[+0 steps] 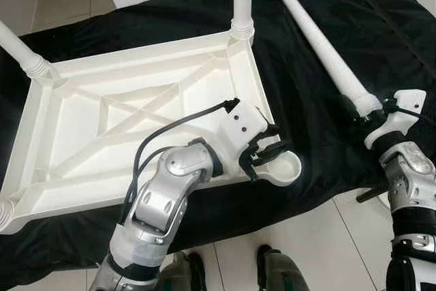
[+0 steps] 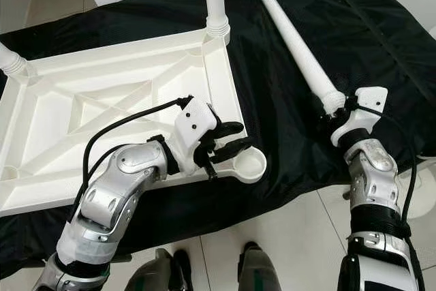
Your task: Building children table
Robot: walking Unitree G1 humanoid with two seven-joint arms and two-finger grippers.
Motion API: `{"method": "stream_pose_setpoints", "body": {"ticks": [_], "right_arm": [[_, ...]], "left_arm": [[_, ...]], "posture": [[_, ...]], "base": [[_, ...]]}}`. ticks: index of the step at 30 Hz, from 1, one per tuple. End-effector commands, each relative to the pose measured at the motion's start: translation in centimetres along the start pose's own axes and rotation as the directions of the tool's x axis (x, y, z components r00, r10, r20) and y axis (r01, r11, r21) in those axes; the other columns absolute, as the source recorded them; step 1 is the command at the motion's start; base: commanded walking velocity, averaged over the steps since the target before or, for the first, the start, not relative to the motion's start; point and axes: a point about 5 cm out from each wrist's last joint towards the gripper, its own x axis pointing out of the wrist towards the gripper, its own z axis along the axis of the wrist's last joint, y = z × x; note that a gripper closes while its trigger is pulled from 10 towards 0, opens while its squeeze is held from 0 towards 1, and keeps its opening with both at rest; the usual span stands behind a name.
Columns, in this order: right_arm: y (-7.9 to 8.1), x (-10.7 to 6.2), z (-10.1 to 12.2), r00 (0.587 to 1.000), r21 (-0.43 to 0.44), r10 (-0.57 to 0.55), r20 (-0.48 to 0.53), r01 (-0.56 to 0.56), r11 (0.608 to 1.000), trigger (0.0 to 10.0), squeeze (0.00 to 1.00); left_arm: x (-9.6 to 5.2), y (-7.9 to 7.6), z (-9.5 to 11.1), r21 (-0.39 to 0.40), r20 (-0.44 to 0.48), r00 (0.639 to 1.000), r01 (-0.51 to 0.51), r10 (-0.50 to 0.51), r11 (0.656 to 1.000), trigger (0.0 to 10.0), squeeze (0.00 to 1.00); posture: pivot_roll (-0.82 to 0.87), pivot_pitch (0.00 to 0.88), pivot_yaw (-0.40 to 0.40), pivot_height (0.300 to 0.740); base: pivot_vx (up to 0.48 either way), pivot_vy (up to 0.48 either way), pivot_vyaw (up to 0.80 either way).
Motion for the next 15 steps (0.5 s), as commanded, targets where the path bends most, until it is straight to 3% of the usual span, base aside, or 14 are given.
{"method": "stream_pose_setpoints", "body": {"ticks": [1,4,5,6,7,11,15], "right_arm": [[1.0,-0.9,-2.4,0.996,0.081,0.033,-0.082,-0.026,0.996,0.0,0.00],[1.0,-1.1,-2.3,0.997,0.088,0.029,-0.072,-0.023,0.996,0.0,0.00],[1.0,-1.3,-2.1,0.999,0.082,0.008,-0.052,-0.004,0.997,8.2,0.00],[1.0,-1.3,-2.1,0.999,0.082,0.008,-0.052,-0.004,0.997,8.2,0.00],[1.2,-1.2,-1.7,1.000,0.085,-0.022,-0.020,0.024,0.996,10.0,0.00],[3.0,-0.7,0.0,0.992,0.050,-0.077,0.101,0.073,0.996,10.0,0.00],[4.1,-0.1,0.5,0.987,0.028,-0.080,0.142,0.077,0.997,10.0,0.00]], "left_arm": [[-0.1,0.6,-0.1,0.004,-0.008,0.995,-0.099,0.099,0.995,10.0,0.00],[0.0,0.7,-0.1,0.004,-0.004,0.994,-0.107,0.107,0.994,10.0,0.00],[0.1,0.9,-0.1,0.003,0.000,0.993,-0.115,0.115,0.993,10.0,0.00],[0.1,0.9,-0.1,0.003,0.000,0.993,-0.115,0.115,0.993,10.0,0.00],[0.1,1.0,-0.2,-0.003,0.001,0.992,-0.123,0.123,0.992,10.0,0.00],[0.3,2.1,0.0,-0.024,0.017,0.988,-0.155,0.156,0.988,10.0,0.00],[0.2,3.0,0.2,-0.022,0.033,0.983,-0.179,0.179,0.984,10.0,0.00]], "posture": [[-0.05,0.211,0.136,0.740],[-0.05,0.209,0.136,0.740],[-0.07,0.203,0.132,0.740],[-0.07,0.203,0.132,0.740],[-0.08,0.196,0.128,0.740],[-0.09,0.179,0.123,0.740],[-0.10,0.164,0.126,0.740]], "base": [[0.000,0.000,0.00],[0.000,0.000,0.00],[0.000,0.000,0.00],[0.000,0.000,0.00],[0.000,0.000,0.00],[0.000,0.000,0.00],[0.000,0.000,0.00]]}}
